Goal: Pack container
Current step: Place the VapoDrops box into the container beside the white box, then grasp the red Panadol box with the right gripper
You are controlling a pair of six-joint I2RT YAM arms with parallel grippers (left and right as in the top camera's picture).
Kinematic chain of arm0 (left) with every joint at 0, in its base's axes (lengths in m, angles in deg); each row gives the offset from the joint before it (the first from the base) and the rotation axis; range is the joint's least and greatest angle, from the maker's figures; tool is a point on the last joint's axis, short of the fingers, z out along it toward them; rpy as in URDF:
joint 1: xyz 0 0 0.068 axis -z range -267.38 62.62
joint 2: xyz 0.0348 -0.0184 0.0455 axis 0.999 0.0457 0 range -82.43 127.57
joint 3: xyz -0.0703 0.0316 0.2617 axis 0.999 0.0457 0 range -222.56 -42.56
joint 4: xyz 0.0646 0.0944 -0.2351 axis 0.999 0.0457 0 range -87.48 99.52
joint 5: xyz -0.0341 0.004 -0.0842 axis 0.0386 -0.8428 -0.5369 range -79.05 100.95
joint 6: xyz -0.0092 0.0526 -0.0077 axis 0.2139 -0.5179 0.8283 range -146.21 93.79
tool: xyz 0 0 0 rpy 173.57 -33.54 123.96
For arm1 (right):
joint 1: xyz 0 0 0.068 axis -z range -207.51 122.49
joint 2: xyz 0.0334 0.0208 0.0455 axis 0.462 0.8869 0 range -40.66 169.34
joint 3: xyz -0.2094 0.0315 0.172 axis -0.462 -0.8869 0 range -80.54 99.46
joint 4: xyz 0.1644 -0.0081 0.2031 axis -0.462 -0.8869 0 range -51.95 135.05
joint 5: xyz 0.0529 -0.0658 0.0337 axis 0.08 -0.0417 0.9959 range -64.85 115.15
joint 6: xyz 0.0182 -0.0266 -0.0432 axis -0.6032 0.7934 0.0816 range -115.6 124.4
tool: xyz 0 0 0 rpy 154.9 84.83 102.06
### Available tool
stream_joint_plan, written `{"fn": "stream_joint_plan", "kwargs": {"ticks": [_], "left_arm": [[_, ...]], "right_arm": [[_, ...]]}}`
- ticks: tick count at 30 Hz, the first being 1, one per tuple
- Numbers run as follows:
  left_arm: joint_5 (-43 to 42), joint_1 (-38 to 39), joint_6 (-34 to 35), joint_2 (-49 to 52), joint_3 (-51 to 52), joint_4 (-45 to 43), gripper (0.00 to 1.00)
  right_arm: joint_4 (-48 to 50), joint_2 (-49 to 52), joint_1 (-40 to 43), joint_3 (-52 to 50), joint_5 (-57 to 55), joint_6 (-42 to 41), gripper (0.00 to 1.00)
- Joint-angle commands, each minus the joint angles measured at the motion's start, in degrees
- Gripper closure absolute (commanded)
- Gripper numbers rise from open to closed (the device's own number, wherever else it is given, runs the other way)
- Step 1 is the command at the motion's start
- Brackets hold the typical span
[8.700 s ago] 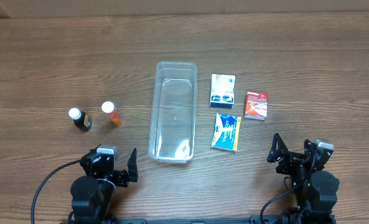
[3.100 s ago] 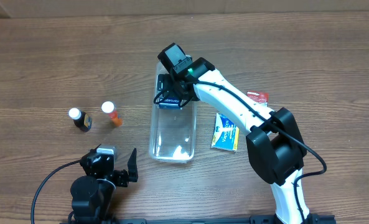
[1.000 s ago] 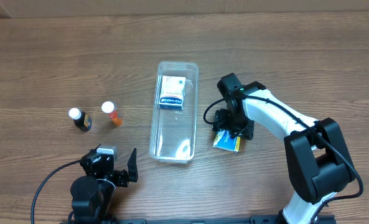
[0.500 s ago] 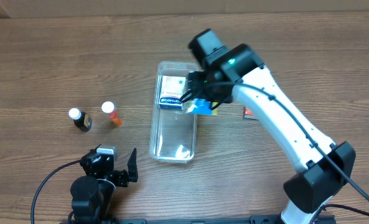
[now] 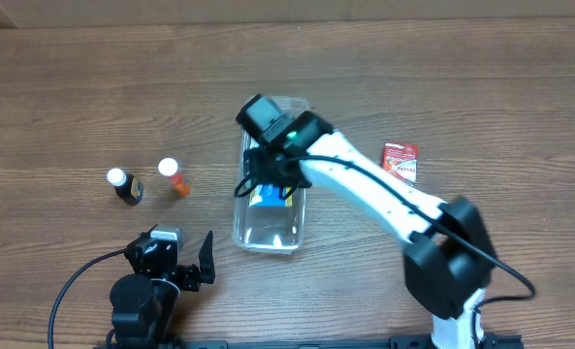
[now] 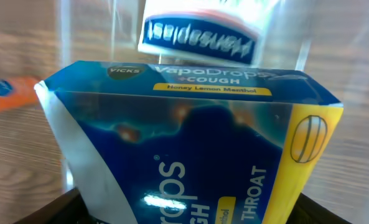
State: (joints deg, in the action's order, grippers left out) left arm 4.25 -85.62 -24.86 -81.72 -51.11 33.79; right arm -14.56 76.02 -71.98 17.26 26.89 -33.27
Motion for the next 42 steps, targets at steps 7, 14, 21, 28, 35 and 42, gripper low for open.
{"fn": "stream_joint_plan", "kwargs": {"ticks": [7, 14, 21, 28, 35, 42], "left_arm": [[-0.37, -0.35, 0.37, -0.39, 0.15, -0.22, 0.0], [-0.39, -0.35, 0.37, -0.39, 0.15, -0.22, 0.0], [-0.39, -0.35, 0.37, -0.39, 0.15, -0.22, 0.0], [-0.39, -0.35, 0.37, -0.39, 0.15, -0.22, 0.0], [-0.37, -0.35, 0.37, -0.39, 0.15, -0.22, 0.0], [-0.39, -0.35, 0.37, -0.37, 0.15, -0.22, 0.0]], "right_arm": [[2.49, 1.92, 0.09, 1.03, 1.77, -1.38, 0.03], [-0.92, -11.96, 4.55, 4.68, -3.96, 0.72, 0.0], [-9.18, -20.02, 20.87, 4.33, -7.26, 12.13, 0.0], [-10.29, -10.01, 33.29, -3.82, -4.2, 18.58, 0.0], [-8.59, 0.09, 36.89, -4.92, -4.24, 19.98, 0.0], [-7.3, 5.9, 37.4, -4.98, -1.81, 21.29, 0.0]]}}
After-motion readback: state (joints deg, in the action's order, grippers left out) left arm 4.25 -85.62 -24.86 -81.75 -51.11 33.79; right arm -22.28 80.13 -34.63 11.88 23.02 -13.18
